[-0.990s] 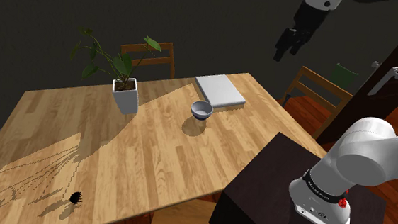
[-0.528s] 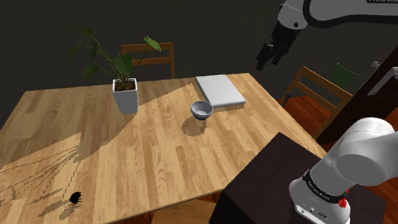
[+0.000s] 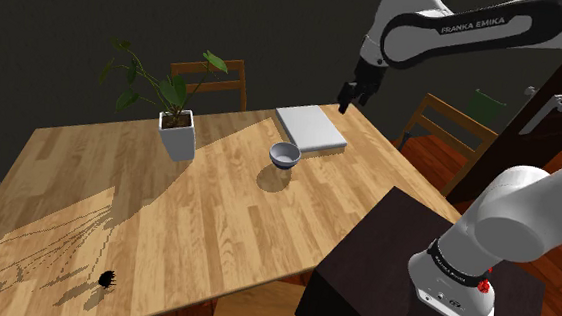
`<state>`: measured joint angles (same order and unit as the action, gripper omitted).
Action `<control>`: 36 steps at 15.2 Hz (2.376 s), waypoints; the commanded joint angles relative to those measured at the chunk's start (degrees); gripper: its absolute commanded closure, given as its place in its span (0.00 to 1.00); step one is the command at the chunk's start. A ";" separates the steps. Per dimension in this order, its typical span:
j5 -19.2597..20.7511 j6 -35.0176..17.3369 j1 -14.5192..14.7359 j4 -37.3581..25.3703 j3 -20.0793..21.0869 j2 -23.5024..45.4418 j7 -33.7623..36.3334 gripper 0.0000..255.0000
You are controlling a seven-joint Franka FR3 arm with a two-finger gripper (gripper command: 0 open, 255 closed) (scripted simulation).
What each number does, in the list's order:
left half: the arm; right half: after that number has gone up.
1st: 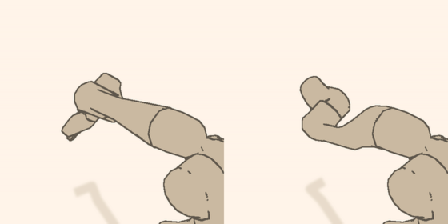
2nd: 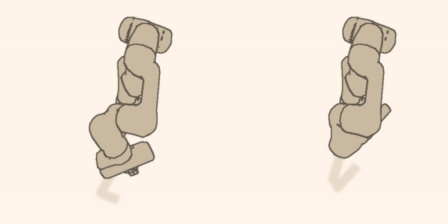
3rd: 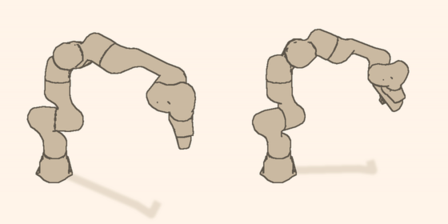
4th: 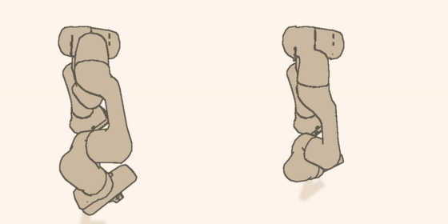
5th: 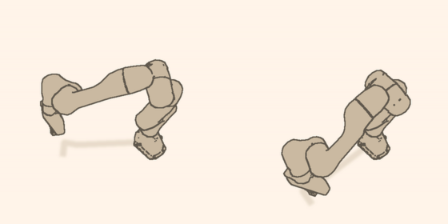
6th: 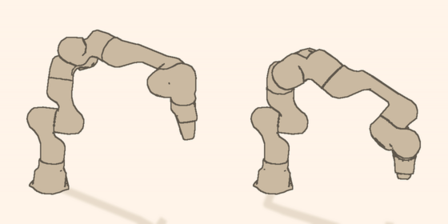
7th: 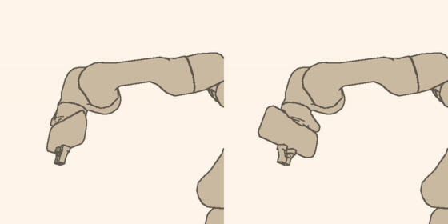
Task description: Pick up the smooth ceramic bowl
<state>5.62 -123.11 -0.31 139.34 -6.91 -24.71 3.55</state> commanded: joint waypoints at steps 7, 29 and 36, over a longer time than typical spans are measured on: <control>-2.49 -12.75 0.30 -3.82 -2.62 17.07 -3.23 0.00; -14.57 -24.94 -5.29 -37.58 0.45 65.38 -13.00 0.00; -15.16 -28.17 -5.83 -39.20 1.18 70.22 -13.45 0.00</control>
<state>-9.45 -150.73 -6.10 100.45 -5.86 44.66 -9.89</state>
